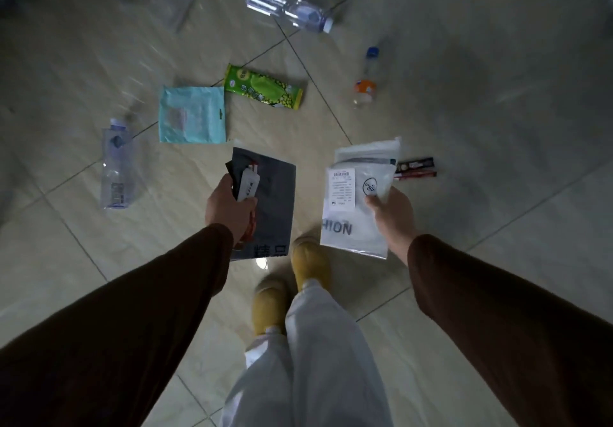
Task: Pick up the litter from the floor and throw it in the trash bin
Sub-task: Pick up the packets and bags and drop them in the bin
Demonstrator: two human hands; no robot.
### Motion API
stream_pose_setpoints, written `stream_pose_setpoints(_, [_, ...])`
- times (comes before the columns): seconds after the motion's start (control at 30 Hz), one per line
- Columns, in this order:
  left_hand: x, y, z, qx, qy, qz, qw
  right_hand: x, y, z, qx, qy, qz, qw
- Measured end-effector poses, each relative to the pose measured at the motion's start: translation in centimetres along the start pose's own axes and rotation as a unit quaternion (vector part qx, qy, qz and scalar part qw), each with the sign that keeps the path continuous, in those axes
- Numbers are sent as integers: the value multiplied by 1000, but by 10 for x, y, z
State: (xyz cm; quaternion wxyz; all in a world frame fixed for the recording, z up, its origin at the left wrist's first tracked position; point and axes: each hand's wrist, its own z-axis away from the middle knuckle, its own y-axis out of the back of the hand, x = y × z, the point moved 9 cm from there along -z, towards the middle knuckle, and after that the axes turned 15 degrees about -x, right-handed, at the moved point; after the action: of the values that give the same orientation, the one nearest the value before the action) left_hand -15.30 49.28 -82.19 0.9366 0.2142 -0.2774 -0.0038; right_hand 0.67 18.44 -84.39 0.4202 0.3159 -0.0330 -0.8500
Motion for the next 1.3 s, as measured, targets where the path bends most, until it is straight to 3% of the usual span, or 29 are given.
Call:
stream_pose_setpoints(0.2, [87,-19,78,-15,-37,10,999,-20,92,95,51,22,-64,996])
stream_pose_setpoints(0.4, [158,-56,111,2,-55,0,998,-23,186,115,93,44,-82,991])
stream_pose_setpoints(0.63, [251,-136,126,32,-57,3,998,5,308,103,77,41,-99,991])
stream_pose_setpoints(0.87, [336,-204,122,56,-57,69,994,-11,407,78,71,51,-99,991])
stream_pose_setpoints(1.3, [437,-178,42,87,-21,137,987,-158,483,-24,43,82,-2,996])
